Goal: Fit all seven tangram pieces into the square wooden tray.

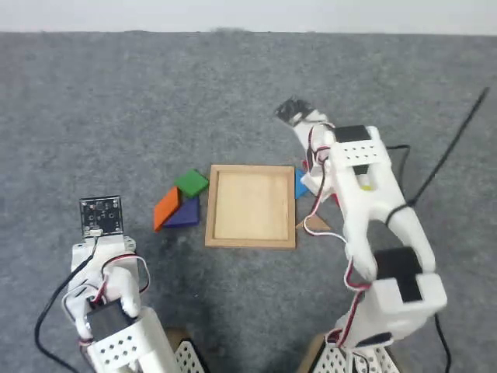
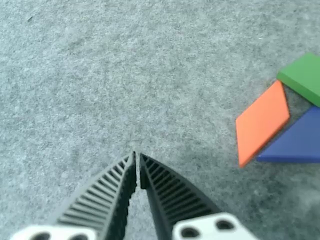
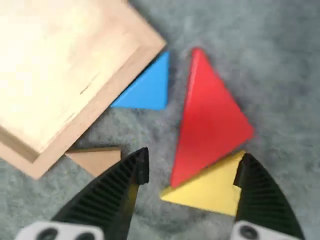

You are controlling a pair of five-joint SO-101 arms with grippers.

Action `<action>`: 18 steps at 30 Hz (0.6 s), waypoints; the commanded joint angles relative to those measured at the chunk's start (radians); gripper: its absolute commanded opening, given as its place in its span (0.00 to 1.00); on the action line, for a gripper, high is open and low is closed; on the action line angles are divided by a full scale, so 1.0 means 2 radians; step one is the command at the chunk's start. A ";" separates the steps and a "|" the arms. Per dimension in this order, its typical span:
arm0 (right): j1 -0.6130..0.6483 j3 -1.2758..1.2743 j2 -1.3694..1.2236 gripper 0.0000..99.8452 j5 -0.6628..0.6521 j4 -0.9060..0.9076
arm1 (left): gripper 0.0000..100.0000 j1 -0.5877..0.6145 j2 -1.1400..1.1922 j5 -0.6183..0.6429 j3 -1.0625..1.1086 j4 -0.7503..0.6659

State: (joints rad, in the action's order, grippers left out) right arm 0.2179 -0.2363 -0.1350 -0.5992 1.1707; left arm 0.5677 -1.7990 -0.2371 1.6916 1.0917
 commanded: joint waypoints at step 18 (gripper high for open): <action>-0.036 0.036 -0.071 0.29 -0.026 -0.063 | 0.02 0.000 -0.008 -0.005 -0.004 0.002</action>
State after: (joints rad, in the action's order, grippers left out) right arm 0.1642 -0.2179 -0.3023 -0.6299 1.0618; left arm 0.5677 -1.7990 -0.2371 1.6916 1.0917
